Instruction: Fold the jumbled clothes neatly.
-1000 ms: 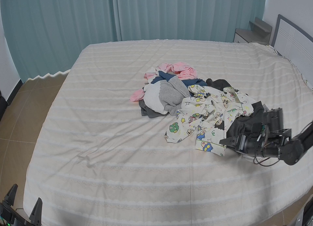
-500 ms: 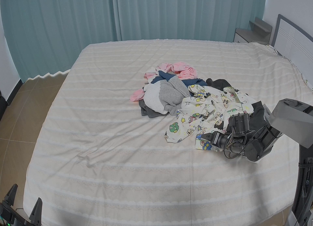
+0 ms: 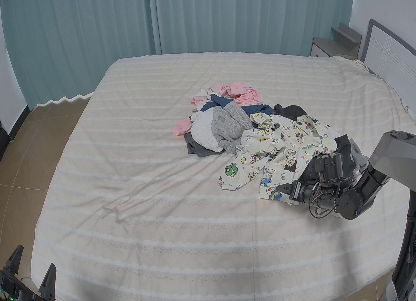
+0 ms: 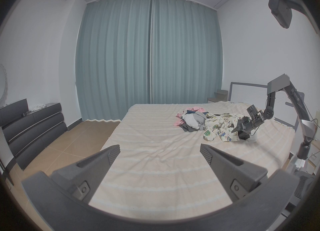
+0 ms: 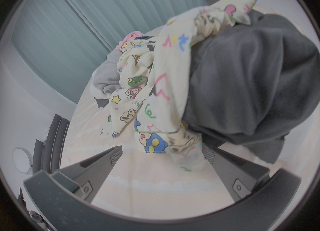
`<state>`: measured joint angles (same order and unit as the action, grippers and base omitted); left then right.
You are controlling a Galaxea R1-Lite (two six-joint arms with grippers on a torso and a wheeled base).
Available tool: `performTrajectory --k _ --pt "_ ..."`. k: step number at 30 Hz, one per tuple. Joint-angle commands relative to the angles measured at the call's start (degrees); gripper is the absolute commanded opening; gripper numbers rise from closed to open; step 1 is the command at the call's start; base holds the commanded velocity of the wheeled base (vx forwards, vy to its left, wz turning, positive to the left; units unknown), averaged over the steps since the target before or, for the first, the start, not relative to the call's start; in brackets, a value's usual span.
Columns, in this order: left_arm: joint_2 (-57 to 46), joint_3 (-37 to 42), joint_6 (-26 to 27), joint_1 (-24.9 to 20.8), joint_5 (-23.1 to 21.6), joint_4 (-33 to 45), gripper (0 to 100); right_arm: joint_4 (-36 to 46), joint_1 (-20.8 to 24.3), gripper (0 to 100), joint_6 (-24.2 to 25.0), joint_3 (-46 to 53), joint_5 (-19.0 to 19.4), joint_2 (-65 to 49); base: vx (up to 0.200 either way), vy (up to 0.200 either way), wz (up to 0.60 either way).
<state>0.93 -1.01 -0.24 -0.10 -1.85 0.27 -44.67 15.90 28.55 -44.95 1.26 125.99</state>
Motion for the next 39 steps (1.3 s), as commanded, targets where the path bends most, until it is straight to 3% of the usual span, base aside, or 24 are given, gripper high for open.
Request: performTrajectory --k 1,5,9,18,27,37,38,39 --pt "-0.9 1.0 0.0 0.0 0.0 0.0 100 -1.5 -0.6 100 -0.4 1.0 0.0 -2.0 0.0 0.0 0.0" --pt "-0.9 1.0 0.0 0.0 0.0 0.0 100 -5.9 -0.6 100 -1.0 -0.5 -0.5 0.0 0.0 0.0 0.0" --pt "-0.9 1.0 0.0 0.0 0.0 0.0 100 -5.9 -0.5 100 -2.2 -3.4 -2.3 2.2 0.0 0.0 0.0" --pt "-0.9 1.0 0.0 0.0 0.0 0.0 100 -5.7 0.8 100 -2.2 -5.9 -2.6 5.9 0.0 0.0 0.0" --pt "-0.9 1.0 0.0 0.0 0.0 0.0 100 -5.3 3.4 100 -2.3 -12.4 -8.0 11.4 0.0 0.0 0.0" --pt "-0.9 1.0 0.0 0.0 0.0 0.0 100 -5.0 3.7 100 -2.5 -13.8 -10.0 13.8 0.0 0.0 0.0" --pt "-0.9 1.0 0.0 0.0 0.0 0.0 100 -5.1 3.7 0 -2.5 -13.8 -10.3 13.8 0.0 0.0 0.0" --pt "-0.9 1.0 0.0 0.0 0.0 0.0 100 -5.3 3.7 0 -2.5 -13.4 -10.8 13.8 0.0 0.0 0.0"
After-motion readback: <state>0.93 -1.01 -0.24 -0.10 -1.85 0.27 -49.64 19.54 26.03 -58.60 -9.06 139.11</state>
